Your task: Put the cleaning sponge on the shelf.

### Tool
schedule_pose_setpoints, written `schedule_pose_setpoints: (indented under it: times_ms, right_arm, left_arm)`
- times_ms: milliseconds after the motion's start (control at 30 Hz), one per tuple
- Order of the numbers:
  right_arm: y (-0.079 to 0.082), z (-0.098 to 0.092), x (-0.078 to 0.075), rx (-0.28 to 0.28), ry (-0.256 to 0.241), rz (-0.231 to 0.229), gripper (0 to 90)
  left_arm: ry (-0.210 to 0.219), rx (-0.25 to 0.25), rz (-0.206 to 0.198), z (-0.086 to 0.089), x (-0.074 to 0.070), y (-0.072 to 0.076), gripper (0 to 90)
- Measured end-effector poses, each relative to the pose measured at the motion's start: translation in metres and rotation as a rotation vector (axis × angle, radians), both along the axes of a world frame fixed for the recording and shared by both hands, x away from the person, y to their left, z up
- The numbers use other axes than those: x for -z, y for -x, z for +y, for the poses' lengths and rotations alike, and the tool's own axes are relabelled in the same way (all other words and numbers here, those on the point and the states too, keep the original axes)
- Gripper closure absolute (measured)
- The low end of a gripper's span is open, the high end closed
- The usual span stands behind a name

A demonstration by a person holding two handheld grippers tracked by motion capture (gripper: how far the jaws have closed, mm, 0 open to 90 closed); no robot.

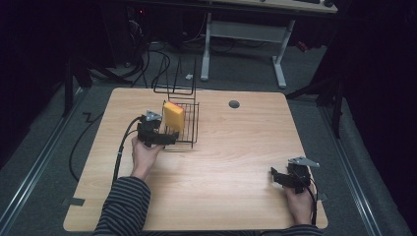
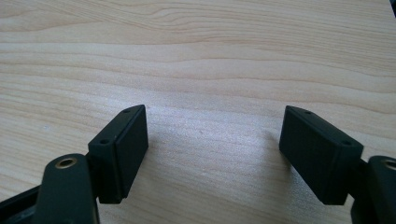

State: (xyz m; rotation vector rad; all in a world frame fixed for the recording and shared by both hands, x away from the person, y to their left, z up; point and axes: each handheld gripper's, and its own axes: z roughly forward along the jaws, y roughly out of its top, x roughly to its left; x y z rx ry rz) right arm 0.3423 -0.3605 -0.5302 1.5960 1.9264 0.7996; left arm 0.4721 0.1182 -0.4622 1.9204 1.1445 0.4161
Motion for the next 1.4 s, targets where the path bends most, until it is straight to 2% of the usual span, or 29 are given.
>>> schedule_pose_setpoints:
  times_ms: [133,467,667,1067,1133,1400]
  right_arm:
    - [0.0,0.0,0.0,-0.001,0.001,-0.001,24.0]
    - [0.0,0.0,0.0,0.0,0.001,-0.001,24.0]
    - [0.0,0.0,0.0,0.0,0.0,-0.001,24.0]
    - [0.0,0.0,0.0,0.0,0.001,-0.002,24.0]
    - [0.0,0.0,0.0,-0.001,0.001,-0.001,24.0]
    - [0.0,0.0,0.0,-0.001,0.001,0.0,24.0]
  left_arm:
    - [0.004,0.0,-0.019,0.003,-0.004,0.007,2.0]
    - [0.037,-0.012,-0.03,0.014,-0.009,0.015,3.1]
    - [0.033,-0.019,-0.04,0.019,-0.012,0.019,3.4]
    - [0.067,-0.038,-0.054,0.033,-0.014,0.031,4.4]
    - [0.057,-0.041,-0.053,0.035,-0.014,0.032,4.5]
    - [0.065,-0.044,-0.063,0.04,-0.02,0.038,4.7]
